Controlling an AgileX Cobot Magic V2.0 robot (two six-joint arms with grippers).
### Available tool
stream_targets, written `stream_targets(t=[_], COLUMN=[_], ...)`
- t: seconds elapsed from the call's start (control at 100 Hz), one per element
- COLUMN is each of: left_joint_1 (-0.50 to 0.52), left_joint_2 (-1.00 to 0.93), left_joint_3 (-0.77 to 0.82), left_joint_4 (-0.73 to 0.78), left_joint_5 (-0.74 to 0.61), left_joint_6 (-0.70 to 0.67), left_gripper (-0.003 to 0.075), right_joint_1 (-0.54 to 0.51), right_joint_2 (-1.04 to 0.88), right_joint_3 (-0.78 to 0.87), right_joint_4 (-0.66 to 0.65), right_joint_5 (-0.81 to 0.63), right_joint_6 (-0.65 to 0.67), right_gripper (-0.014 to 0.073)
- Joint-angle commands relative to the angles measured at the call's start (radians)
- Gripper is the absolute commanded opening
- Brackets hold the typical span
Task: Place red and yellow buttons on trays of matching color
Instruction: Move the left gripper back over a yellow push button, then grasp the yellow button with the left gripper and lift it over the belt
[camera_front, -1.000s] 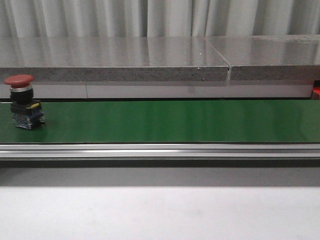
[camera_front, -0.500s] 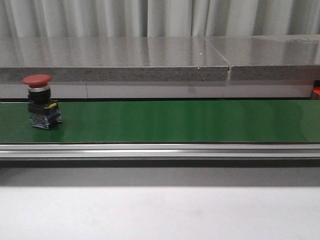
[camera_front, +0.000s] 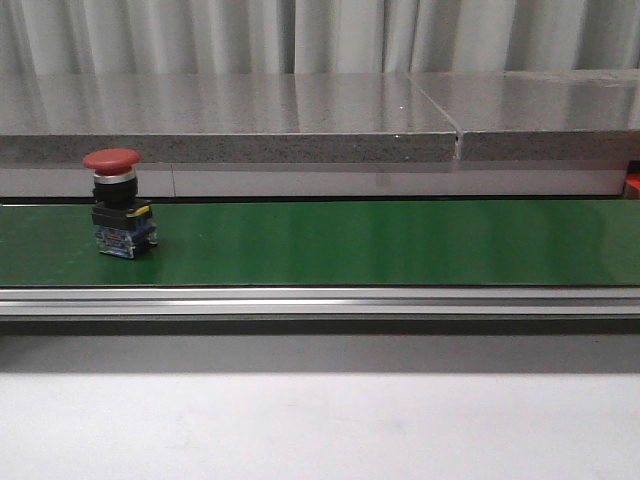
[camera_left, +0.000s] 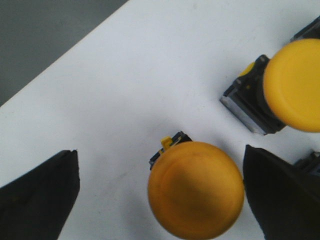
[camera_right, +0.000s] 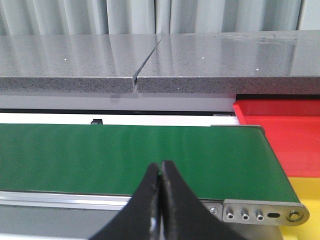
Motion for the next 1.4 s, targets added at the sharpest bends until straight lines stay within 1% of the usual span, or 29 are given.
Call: stream_targets(t=[0.0,0.11,0.18,0.25,0.37,0.39,0.44,0.51,0.56,0.68,0.85,0.98,1.06,1.12,1.23,1.39], left_joint_1=[-0.003,-0.003,-0.003,-0.003,-0.003,-0.003,-0.005,-0.005,-0.005,-0.017,-0.075,-0.159,-0.214,-0.264,-0.345,-0.449], left_joint_2=[-0.035,-0.035,-0.035,-0.035,-0.044,-0.047,-0.059,-0.084,-0.107,-0.178,-0.298,-0.390,-0.430,-0.445,-0.438,-0.389], left_joint_3=[-0.023,-0.023,-0.023,-0.023,-0.023,-0.023,-0.023,-0.023,-0.023,-0.023,-0.023,-0.025,-0.036,-0.062,-0.128,-0.226], left_joint_4=[-0.006,-0.013,-0.015,-0.022,-0.028,-0.028,-0.028,-0.028,-0.028,-0.023,0.001,0.037,0.037,0.037,0.035,0.031], left_joint_5=[-0.038,-0.039,-0.039,-0.038,-0.031,-0.031,-0.030,-0.026,-0.021,0.004,0.038,0.073,0.100,0.146,0.224,0.280], left_joint_6=[-0.012,-0.012,-0.012,-0.012,-0.012,-0.012,-0.012,-0.012,-0.012,-0.012,-0.012,-0.006,0.038,0.060,0.103,0.127], left_gripper=[0.0619,0.0616,0.0571,0.0470,0.0237,0.0214,0.0124,0.0032,-0.0017,-0.0019,-0.0019,-0.0019,-0.0019,-0.0019,-0.0019,-0.0019], right_joint_1=[-0.002,-0.002,-0.002,-0.002,-0.002,-0.002,-0.002,-0.002,-0.002,-0.002,-0.002,-0.002,-0.002,-0.002,-0.002,-0.002], right_joint_2=[-0.020,-0.020,-0.020,-0.020,-0.020,-0.020,-0.020,-0.020,-0.020,-0.020,-0.020,-0.020,-0.020,-0.020,-0.020,-0.020], right_joint_3=[-0.015,-0.015,-0.015,-0.015,-0.015,-0.015,-0.015,-0.015,-0.015,-0.015,-0.015,-0.015,-0.015,-0.015,-0.015,-0.015], right_joint_4=[-0.008,-0.008,-0.008,-0.008,-0.008,-0.008,-0.008,-0.008,-0.008,-0.008,-0.008,-0.008,-0.008,-0.008,-0.008,-0.008], right_joint_5=[-0.084,-0.084,-0.084,-0.084,-0.084,-0.084,-0.084,-0.084,-0.084,-0.084,-0.084,-0.084,-0.084,-0.084,-0.084,-0.084], right_joint_6=[-0.002,-0.002,-0.002,-0.002,-0.002,-0.002,-0.002,-0.002,-0.002,-0.002,-0.002,-0.002,-0.002,-0.002,-0.002,-0.002], right_gripper=[-0.0067,-0.0067,-0.0067,-0.0067,-0.0067,-0.0067,-0.0067,-0.0067,-0.0067,-0.0067,-0.0067,-0.0067,-0.0067,-0.0067,-0.0067,-0.0067])
